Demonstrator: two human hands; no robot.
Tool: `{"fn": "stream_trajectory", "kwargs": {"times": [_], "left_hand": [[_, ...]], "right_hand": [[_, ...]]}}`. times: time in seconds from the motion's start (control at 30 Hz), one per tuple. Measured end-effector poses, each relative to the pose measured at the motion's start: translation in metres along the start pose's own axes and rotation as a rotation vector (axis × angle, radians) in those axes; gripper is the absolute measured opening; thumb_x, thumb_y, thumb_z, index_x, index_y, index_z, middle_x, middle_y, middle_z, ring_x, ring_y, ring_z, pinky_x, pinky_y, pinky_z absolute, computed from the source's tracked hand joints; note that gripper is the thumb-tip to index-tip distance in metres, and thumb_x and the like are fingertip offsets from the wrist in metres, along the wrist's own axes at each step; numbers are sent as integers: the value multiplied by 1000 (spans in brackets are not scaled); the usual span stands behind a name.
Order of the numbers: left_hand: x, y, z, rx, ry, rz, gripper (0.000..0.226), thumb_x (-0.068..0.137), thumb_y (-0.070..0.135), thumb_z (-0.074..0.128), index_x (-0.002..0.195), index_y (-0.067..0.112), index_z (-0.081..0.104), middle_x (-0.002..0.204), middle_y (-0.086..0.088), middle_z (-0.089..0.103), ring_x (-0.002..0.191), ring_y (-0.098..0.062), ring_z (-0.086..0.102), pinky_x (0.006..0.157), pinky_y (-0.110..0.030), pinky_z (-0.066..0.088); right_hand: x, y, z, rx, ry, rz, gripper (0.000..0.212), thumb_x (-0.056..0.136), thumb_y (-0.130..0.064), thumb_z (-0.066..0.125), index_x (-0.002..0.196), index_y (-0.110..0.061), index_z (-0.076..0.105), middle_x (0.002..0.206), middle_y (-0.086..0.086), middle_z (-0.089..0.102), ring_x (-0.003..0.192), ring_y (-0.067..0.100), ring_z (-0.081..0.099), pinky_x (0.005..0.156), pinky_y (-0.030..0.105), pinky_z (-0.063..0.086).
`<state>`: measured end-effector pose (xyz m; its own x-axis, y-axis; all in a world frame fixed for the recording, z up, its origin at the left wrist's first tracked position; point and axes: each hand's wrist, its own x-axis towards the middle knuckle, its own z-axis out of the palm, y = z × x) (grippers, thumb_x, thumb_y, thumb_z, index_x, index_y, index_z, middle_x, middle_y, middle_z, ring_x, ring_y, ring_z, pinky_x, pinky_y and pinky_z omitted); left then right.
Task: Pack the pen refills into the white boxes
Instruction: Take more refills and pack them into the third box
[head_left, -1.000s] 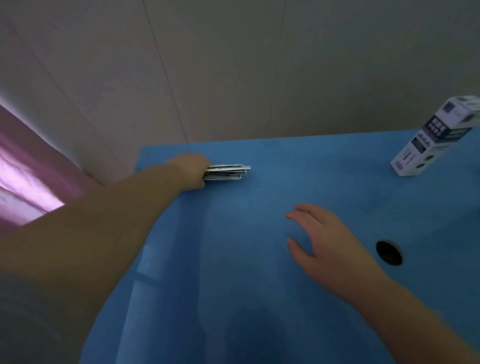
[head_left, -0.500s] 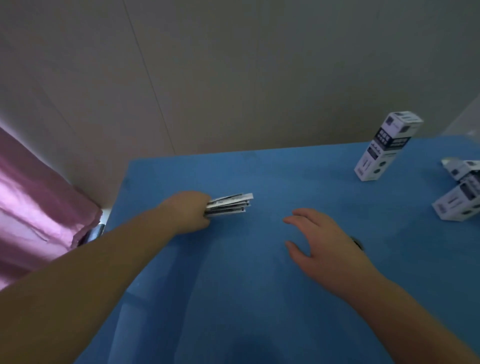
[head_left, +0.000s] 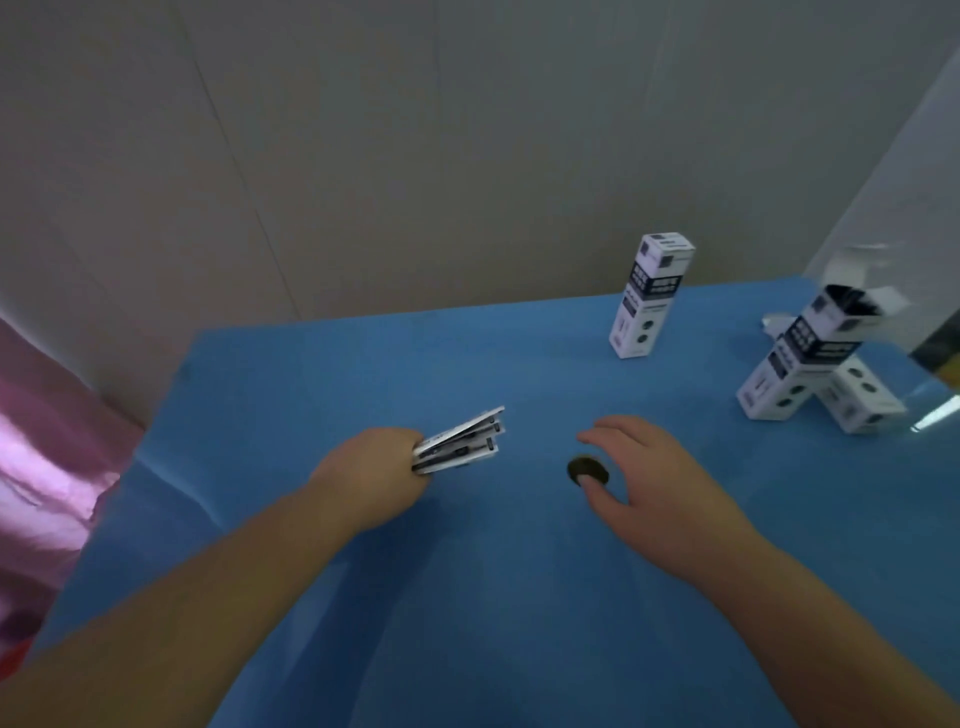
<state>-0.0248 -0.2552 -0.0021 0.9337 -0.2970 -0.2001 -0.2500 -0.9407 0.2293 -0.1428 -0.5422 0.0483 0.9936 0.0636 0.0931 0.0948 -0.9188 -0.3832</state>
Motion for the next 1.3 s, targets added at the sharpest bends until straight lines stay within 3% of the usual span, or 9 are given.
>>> {"fn": "stream_trajectory", "kwargs": {"times": [0.23, 0.4, 0.5, 0.67, 0.77, 0.87, 1.07, 1.17, 1.3], "left_hand": [[-1, 125, 20, -64, -36, 41, 18, 90, 35, 56, 75, 27, 53, 73, 10, 59, 65, -5, 53, 54, -27, 38], [13, 213, 44, -48, -61, 55, 20, 91, 38, 58, 75, 28, 53, 72, 10, 59, 66, -10, 57, 53, -27, 37], [22, 265, 59, 7, -85, 72, 16, 91, 39, 58, 79, 30, 52, 78, 11, 59, 77, -18, 59, 61, -29, 42], [38, 344, 75, 61, -94, 144, 13, 91, 38, 54, 82, 31, 47, 84, 9, 58, 82, -21, 61, 64, -31, 43], [45, 381, 82, 64, -80, 172, 7, 93, 35, 56, 92, 32, 50, 83, 11, 54, 78, -17, 56, 58, -29, 38], [52, 404, 85, 85, -73, 189, 12, 92, 34, 59, 93, 35, 47, 80, 12, 48, 74, -13, 51, 53, -26, 31], [62, 414, 84, 179, -87, 240, 25, 92, 46, 67, 103, 30, 51, 97, 9, 57, 84, -17, 55, 61, -27, 36], [65, 411, 85, 182, -90, 245, 52, 84, 66, 71, 120, 32, 56, 112, 9, 60, 98, -19, 62, 80, -34, 46], [62, 402, 93, 168, -80, 234, 74, 75, 77, 70, 136, 39, 50, 125, 12, 57, 117, -17, 58, 99, -36, 43]], "right_hand": [[-34, 86, -39, -10, -1, 36, 46, 95, -34, 63, 139, -22, 56, 143, -6, 49, 134, 14, 44, 109, 19, 28], [-52, 163, -77, -27, -28, 50, 47, 96, -40, 59, 141, -26, 51, 142, -11, 47, 133, 12, 43, 110, 25, 35], [-63, 214, -99, -16, -10, 90, 48, 97, -40, 58, 142, -27, 51, 142, -13, 47, 133, 11, 43, 108, 24, 36], [-73, 283, -124, -9, 10, 120, 47, 95, -39, 61, 139, -24, 53, 140, -9, 51, 130, 15, 48, 109, 31, 41], [-76, 310, -135, 20, 18, 108, 46, 94, -37, 62, 138, -24, 55, 138, -9, 53, 128, 16, 50, 109, 35, 43], [-78, 328, -141, 53, 50, 89, 42, 93, -36, 63, 134, -27, 57, 132, -11, 56, 124, 14, 52, 105, 36, 46], [-74, 354, -143, 96, 74, 96, 43, 93, -38, 62, 135, -27, 57, 126, -12, 56, 119, 13, 53, 101, 32, 47], [-70, 361, -142, 94, 72, 90, 44, 94, -39, 61, 135, -25, 57, 127, -10, 56, 120, 13, 52, 100, 31, 46], [-66, 368, -142, 93, 46, 66, 43, 94, -39, 60, 135, -26, 56, 128, -12, 56, 120, 12, 53, 101, 33, 47]]}}
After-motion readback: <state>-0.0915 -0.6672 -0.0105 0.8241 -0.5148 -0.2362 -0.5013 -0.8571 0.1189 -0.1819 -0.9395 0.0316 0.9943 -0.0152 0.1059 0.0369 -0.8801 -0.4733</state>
